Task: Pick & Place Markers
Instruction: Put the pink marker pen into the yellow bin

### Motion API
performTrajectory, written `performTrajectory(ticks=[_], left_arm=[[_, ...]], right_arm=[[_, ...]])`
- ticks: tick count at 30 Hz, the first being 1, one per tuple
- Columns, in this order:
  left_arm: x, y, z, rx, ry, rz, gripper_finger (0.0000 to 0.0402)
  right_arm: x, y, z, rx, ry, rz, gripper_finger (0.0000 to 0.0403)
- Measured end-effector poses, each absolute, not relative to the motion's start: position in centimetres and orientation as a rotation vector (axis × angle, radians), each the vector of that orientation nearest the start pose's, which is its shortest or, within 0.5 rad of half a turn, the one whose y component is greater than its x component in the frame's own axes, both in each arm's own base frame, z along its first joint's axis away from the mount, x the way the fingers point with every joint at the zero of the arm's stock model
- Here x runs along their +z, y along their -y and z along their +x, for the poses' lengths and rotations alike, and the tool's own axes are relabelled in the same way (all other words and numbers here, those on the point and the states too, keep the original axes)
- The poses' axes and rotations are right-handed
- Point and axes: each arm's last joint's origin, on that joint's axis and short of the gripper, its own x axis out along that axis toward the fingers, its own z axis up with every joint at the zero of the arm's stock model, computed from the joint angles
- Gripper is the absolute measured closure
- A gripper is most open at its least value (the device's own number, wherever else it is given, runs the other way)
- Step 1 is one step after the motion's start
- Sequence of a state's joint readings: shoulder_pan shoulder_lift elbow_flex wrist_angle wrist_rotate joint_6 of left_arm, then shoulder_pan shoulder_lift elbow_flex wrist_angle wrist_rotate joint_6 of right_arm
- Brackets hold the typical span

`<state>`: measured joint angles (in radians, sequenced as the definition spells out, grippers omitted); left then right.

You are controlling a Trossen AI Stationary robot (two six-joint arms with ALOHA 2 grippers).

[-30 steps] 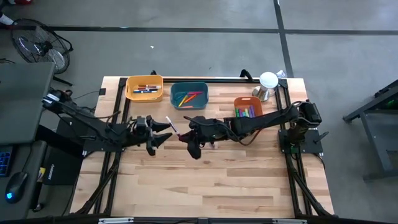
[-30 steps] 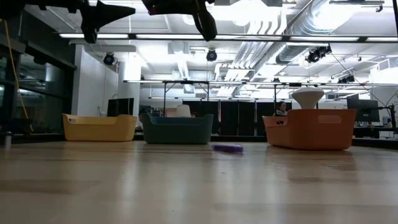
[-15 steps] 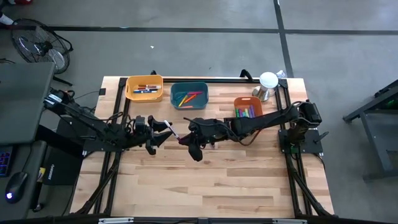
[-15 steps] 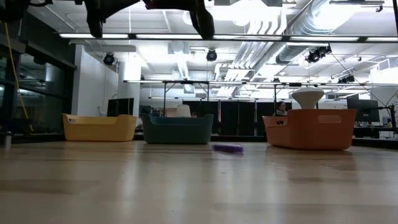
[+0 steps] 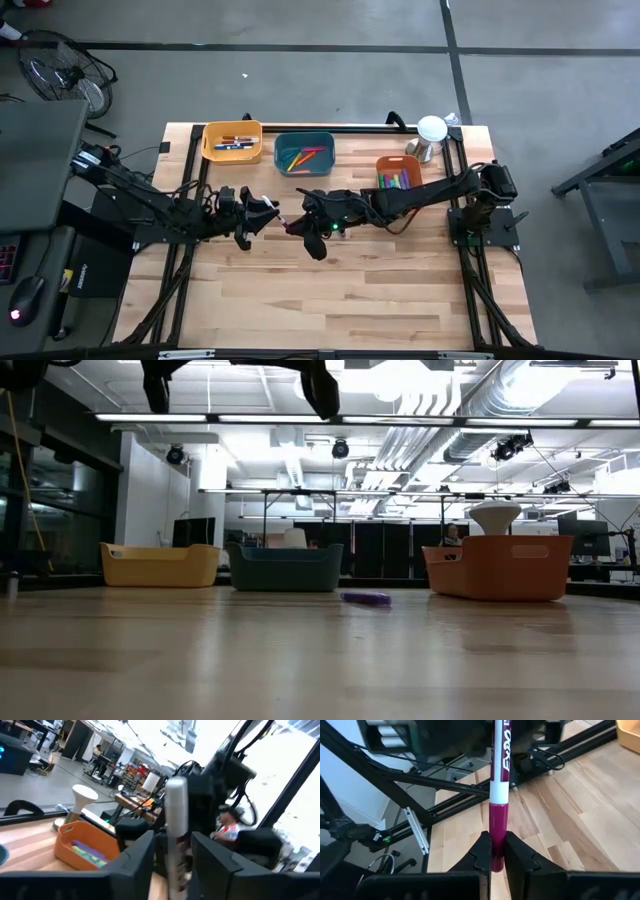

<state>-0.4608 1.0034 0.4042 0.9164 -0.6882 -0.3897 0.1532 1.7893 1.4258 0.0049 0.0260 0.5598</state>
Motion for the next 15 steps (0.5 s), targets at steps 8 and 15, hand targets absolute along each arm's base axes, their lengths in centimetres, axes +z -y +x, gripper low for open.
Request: performTrajectory(ticks=[8,15], left_arm=[[27.3,6.7,20.9,0.093,0.302,-0.513,0.0340],[27.0,6.8,21.7,0.059,0.266,-0.511,0.0387]], right_arm=[[29.7,-6.3,41.4,0.039,-0.378,0.513,0.0383],[29.5,-6.6,41.2,0.040,-0.399,0.498,0.0383]])
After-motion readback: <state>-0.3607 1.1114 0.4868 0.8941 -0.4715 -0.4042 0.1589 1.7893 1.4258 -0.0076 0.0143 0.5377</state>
